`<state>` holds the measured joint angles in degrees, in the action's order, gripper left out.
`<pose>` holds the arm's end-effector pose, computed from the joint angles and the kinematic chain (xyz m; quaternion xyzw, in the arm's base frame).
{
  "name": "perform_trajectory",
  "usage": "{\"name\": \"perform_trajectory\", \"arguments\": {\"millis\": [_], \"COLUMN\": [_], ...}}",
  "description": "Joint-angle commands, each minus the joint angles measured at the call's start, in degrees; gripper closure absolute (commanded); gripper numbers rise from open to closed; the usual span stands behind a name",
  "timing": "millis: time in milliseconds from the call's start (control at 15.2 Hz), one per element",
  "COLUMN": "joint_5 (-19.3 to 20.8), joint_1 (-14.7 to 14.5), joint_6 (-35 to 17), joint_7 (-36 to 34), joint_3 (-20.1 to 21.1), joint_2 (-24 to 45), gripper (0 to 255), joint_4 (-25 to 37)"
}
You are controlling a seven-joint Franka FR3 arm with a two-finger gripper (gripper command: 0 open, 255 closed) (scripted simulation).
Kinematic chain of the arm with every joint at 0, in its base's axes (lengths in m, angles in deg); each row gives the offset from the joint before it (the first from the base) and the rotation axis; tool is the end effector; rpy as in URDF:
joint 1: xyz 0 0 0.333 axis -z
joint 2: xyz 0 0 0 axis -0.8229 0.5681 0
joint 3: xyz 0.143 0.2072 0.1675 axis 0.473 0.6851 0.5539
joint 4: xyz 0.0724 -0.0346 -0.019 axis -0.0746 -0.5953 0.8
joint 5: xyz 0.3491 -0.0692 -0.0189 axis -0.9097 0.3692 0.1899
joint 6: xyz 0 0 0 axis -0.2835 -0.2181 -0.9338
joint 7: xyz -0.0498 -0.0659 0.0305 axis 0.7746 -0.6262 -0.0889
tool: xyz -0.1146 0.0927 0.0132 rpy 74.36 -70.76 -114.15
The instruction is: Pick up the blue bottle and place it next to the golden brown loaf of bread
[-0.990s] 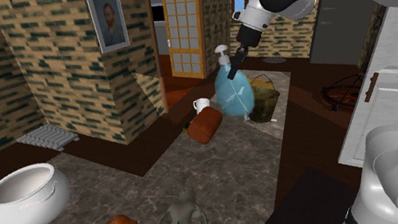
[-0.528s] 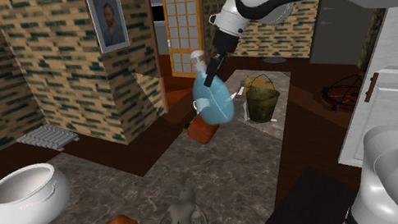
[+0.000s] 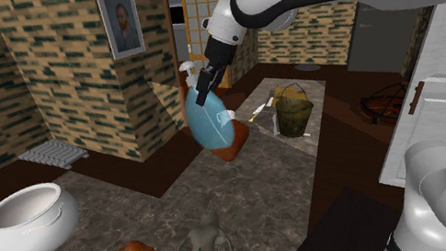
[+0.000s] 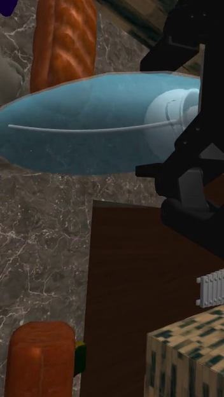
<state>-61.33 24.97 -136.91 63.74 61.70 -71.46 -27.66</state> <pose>0.4670 0.1559 0.5684 -0.9507 -0.2376 -0.1716 0.1014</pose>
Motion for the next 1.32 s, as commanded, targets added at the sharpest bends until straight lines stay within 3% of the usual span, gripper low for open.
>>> {"name": "perform_trajectory", "arguments": {"millis": [0,462,858,1254], "joint_5": [-0.2,0.5,2.0,1.8], "joint_1": [-0.9,-3.9,-6.6,-6.7], "joint_6": [-0.8,-1.0,0.9,-3.8], "joint_7": [-2.2,-9.5,-15.7,-15.3], "joint_3": [1.4,5.3,7.8,7.9], "joint_2": [2.8,12.7,23.4,23.0], "gripper": [255,255,255,255], "joint_4": [2.3,12.8,26.1,20.9]}}
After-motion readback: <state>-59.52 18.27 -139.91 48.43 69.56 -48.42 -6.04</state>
